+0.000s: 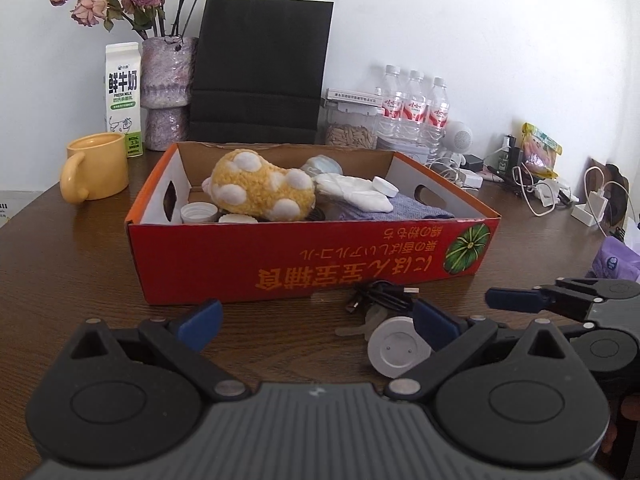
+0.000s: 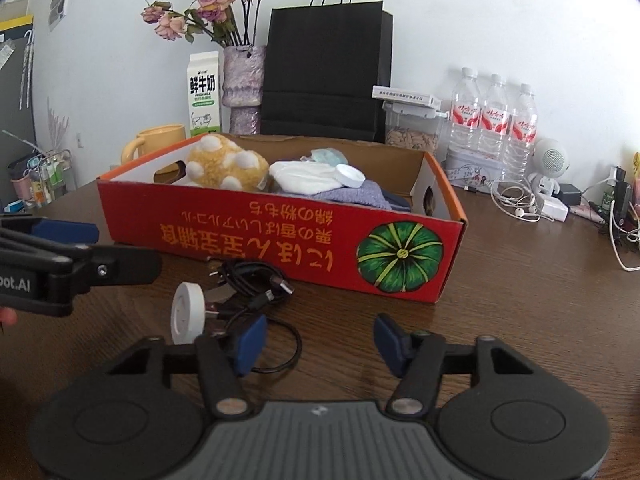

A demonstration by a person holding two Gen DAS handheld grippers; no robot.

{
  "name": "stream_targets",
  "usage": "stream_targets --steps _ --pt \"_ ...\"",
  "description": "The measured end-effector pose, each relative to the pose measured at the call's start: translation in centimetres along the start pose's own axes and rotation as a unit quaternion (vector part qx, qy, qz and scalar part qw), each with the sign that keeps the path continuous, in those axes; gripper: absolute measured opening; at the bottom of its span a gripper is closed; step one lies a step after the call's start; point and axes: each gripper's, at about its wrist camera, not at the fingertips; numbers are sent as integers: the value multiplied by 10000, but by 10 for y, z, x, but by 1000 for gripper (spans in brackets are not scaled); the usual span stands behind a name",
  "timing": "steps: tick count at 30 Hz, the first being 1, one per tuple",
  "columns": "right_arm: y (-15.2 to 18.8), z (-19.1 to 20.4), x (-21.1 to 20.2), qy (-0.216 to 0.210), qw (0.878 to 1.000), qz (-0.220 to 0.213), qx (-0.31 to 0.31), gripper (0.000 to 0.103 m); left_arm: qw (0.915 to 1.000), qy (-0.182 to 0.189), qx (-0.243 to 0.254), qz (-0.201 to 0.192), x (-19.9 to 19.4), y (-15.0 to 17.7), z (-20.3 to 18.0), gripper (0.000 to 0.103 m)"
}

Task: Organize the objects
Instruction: 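Withdraw both grippers from the box back over the table, then grasp the white charger puck with the left gripper while the right gripper grasps the black cable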

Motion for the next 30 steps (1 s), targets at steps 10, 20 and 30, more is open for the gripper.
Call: stream_targets --steps 10,20,30 --pt "1 -1 10 -273 9992 280 31 12 9974 632 157 324 19 2 -33 93" --pt "-1 7 12 -203 9990 346 -211 6 9936 991 47 535 24 7 -30 40" --pt "0 22 15 27 9967 459 -673 1 9936 1016 -25 489 17 8 -22 40"
Point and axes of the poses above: each gripper's, at about its wrist camera, not at the fingertips, and x roughly the way its jaws point, z to its left, y to its underside, and after that the axes turned 15 degrees about -y, right-handed
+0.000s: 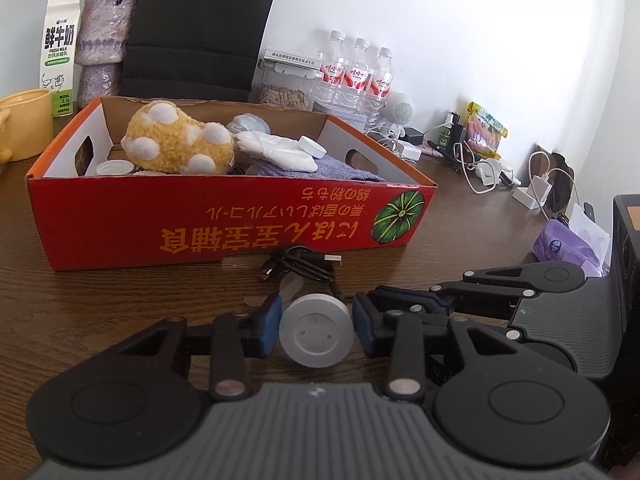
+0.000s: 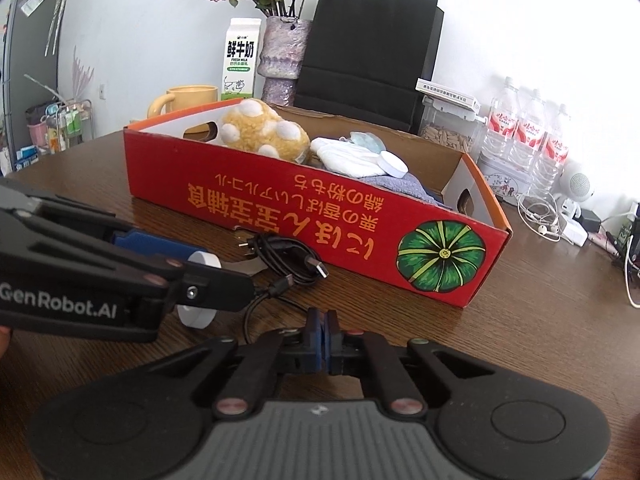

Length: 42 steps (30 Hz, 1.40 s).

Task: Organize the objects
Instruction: 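Grasp the white charger puck with the left gripper while the right gripper grasps the black cable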

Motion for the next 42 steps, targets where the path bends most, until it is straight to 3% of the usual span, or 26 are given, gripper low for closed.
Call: stream_targets --steps 16,24,30,34,39,42 --pt "0 10 3 233 9993 77 -287 0 9995 -149 -253 -111 -16 5 35 39" --pt "2 0 -9 9 9990 -271 363 3 9983 -418 -369 -151 -20 8 53 40" --pt "2 9 -21 199 9971 -671 303 26 9971 -666 -341 -140 -19 10 59 40" --pt "-1 17 -19 -112 9964 -721 430 40 9966 -735 -331 -150 -18 11 58 40" --pt "-8 31 -4 -316 9969 -502 524 49 9959 -764 -463 -128 -18 12 63 40" --pt "-10 33 4 -367 9965 -374 656 49 9959 -740 -507 -119 -18 13 64 40"
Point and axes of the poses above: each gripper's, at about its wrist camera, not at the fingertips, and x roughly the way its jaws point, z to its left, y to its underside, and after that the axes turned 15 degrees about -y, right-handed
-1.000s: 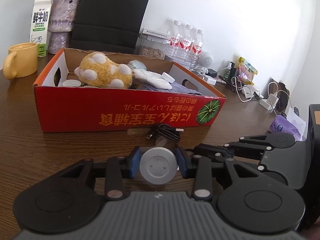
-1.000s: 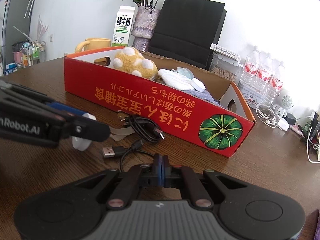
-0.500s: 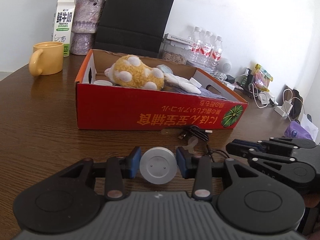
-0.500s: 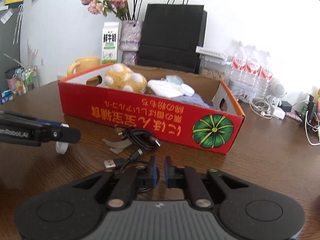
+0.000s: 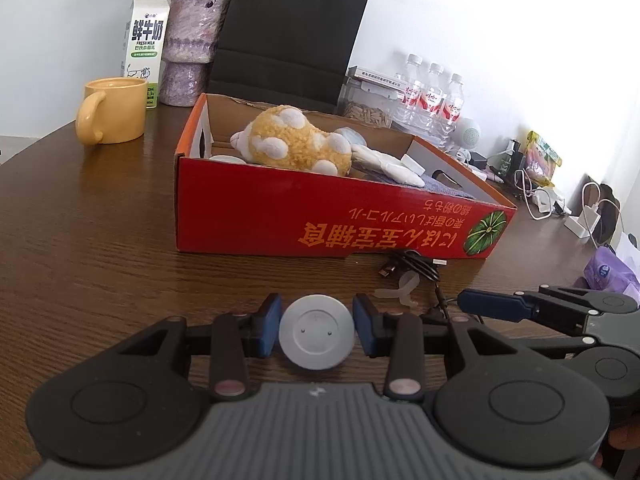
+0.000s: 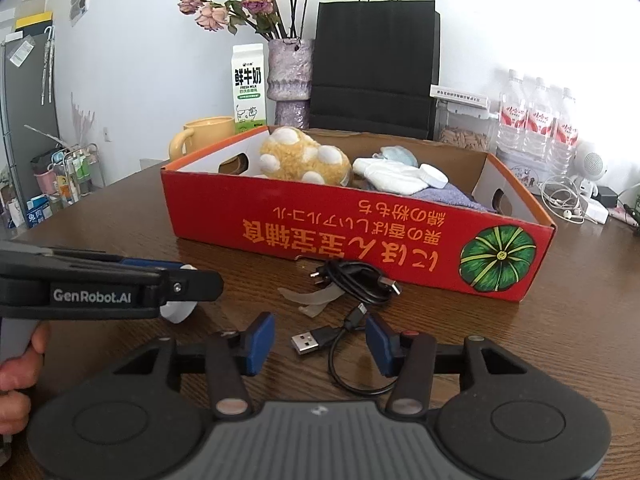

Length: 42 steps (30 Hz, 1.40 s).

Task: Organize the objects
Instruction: 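Grasp the white charger puck with the left gripper while the right gripper grasps the black cable, then lower the charger puck and black cable into the box and open both grippers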

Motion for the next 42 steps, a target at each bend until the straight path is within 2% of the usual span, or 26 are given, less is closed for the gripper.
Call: stream_targets --steps 5,7,13,21,29,34,42 --pt "0 -2 7 -30 9997 154 171 46 10000 54 -40 -2 -1 0 1 40" --pt "0 -3 6 -78 9997 122 170 25 10000 63 -53 -5 -1 0 1 40" --pt "2 -3 1 -45 9997 55 212 25 9999 80 -92 -25 -2 1 3 40" --pt "5 2 -18 99 9988 -462 113 25 9998 36 -101 -168 -7 1 2 40" --pt "0 5 -30 71 9963 -849 -98 25 9986 -166 -12 -496 -20 -4 -3 40" --pt "-19 2 -38 140 9935 -1091 -308 25 9970 -158 -6 -753 -28 -22 -9 40" --pt "-65 -13 -36 291 9866 -1522 -508 25 9916 -273 -51 -1260 -21 -71 -20 40"
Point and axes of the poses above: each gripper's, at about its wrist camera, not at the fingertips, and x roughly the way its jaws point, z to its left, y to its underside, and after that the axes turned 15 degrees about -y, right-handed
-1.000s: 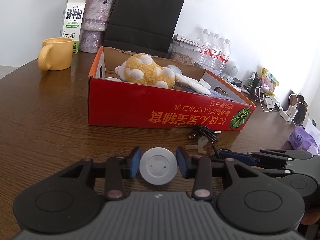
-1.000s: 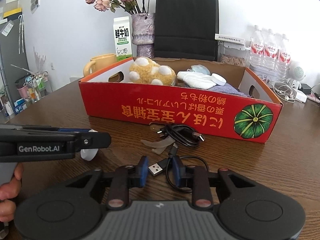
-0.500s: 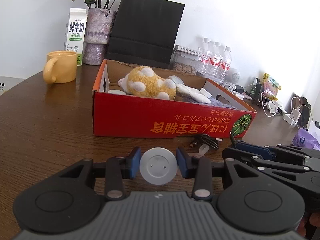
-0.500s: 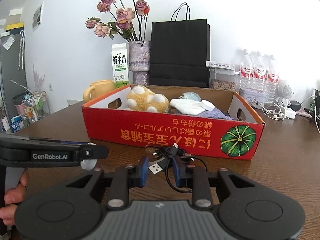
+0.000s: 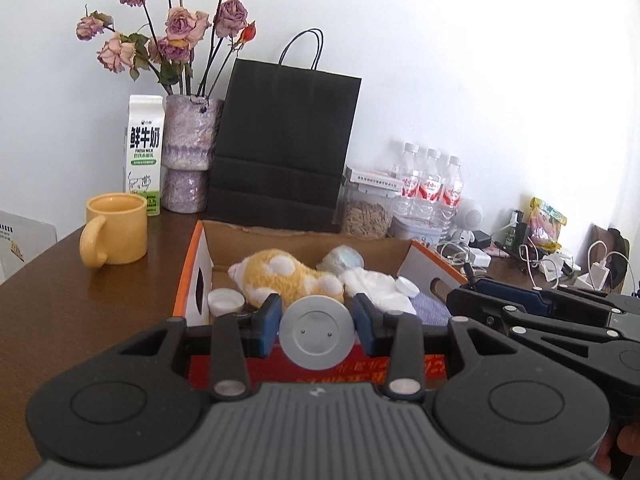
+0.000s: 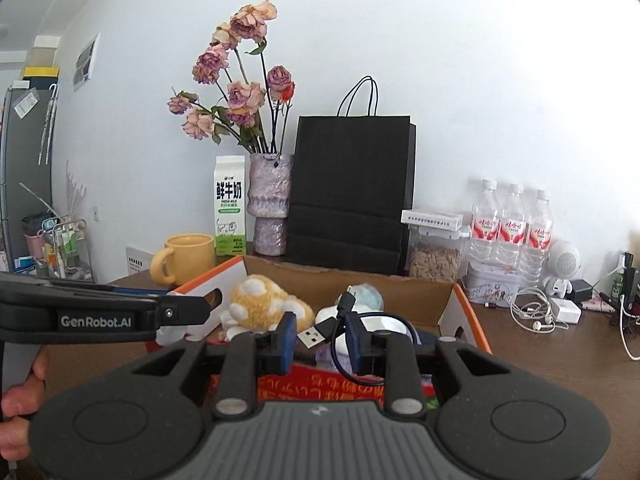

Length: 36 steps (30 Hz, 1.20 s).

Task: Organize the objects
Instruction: 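Lower the charger puck and black cable into the box and open both grippers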

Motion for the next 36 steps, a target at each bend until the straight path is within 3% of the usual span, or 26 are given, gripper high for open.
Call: stream_targets --steps 8,20,21,22,23,25,26,27,31,36 --pt "-23 -30 45 33 9997 -171 168 25 9997 -202 -47 -149 47 -28 -11 40" --pt "-8 -62 95 -26 9996 10 279 25 9991 -408 79 -32 105 -26 -16 40" --pt "-6 -64 95 -12 9994 33 349 25 9990 -449 69 -34 105 -24 -15 42" --pt "-4 -66 95 5 9991 50 418 27 9989 -471 54 -35 104 -23 -14 54" --pt "-2 -68 96 23 9989 68 473 30 9987 -505 19 -53 103 -22 -13 79" --pt "3 -71 96 68 9984 90 547 66 9977 -615 -84 -259 97 -20 -11 103" --pt "4 -71 95 102 9984 66 546 77 9970 -661 -102 -395 93 -19 -10 103" --pt "6 -70 94 143 9985 14 521 94 9967 -663 -77 -469 90 -18 -10 103" --pt "8 -62 88 255 9990 -141 351 102 9963 -644 -6 -562 84 -16 -12 103" --pt "9 -57 82 295 9990 -204 275 103 9962 -678 19 -539 82 -13 -12 103"
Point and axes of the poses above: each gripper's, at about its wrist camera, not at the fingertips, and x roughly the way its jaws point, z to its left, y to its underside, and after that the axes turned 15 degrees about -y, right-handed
